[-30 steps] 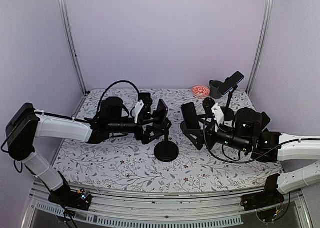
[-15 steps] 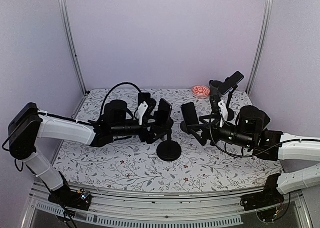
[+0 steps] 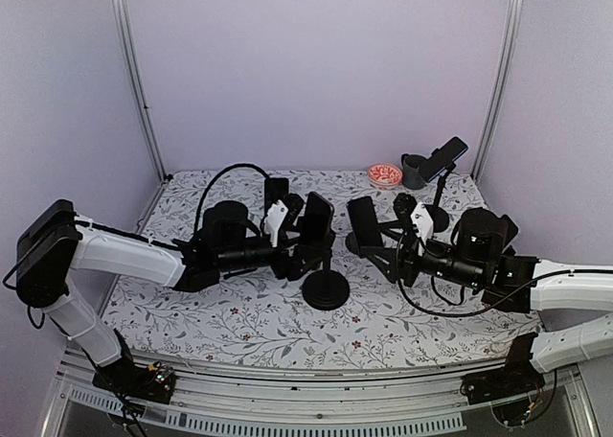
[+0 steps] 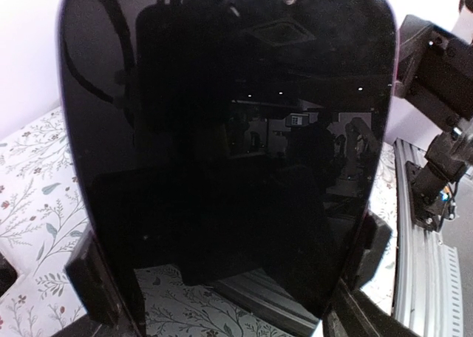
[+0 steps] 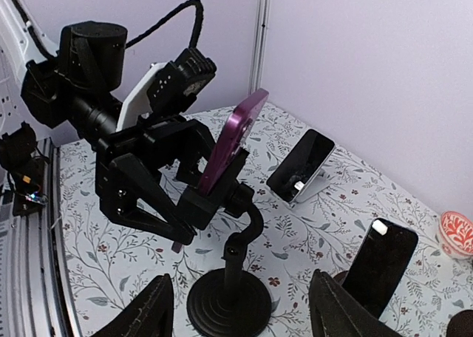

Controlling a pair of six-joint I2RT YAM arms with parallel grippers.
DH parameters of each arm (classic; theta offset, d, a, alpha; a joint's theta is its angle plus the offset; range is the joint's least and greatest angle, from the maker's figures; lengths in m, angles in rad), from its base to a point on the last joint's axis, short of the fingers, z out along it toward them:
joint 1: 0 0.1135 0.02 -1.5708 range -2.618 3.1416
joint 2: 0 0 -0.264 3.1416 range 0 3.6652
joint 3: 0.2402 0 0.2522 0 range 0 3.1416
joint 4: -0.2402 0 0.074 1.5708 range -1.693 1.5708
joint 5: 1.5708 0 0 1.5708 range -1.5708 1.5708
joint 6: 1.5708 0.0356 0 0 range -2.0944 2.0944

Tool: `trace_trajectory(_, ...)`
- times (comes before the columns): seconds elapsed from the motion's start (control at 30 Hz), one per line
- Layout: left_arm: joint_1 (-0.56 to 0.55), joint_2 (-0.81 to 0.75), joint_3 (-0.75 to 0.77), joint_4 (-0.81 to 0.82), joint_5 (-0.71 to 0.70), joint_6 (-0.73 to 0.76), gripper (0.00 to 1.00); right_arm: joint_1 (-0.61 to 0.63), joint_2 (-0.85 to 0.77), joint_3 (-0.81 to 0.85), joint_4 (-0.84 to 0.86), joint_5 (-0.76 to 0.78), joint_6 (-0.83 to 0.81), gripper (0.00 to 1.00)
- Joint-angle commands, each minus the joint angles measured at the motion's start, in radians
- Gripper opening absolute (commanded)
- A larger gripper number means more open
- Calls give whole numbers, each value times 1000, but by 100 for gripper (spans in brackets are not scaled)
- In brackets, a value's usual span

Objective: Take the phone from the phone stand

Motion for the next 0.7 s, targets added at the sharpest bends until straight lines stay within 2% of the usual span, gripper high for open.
trace_trajectory(0.0,-12,-24,-7,17,4,-17,52,27,71,-18,154,56,-319,63)
trace_trajectory(0.1,-13,-28,-2,8,14,-23,51,75,149,-12,243,155,-473,62)
trace_trajectory(0.3,-15,-39,2,-15,21,-29,47,132,285,26,370,276,-628,57)
trace_trajectory(0.5,-22,-41,7,-33,12,-36,45,169,361,53,445,375,-720,50)
trace_trajectory(0.67,-24,-40,9,-44,8,-43,44,187,398,77,455,410,-754,49)
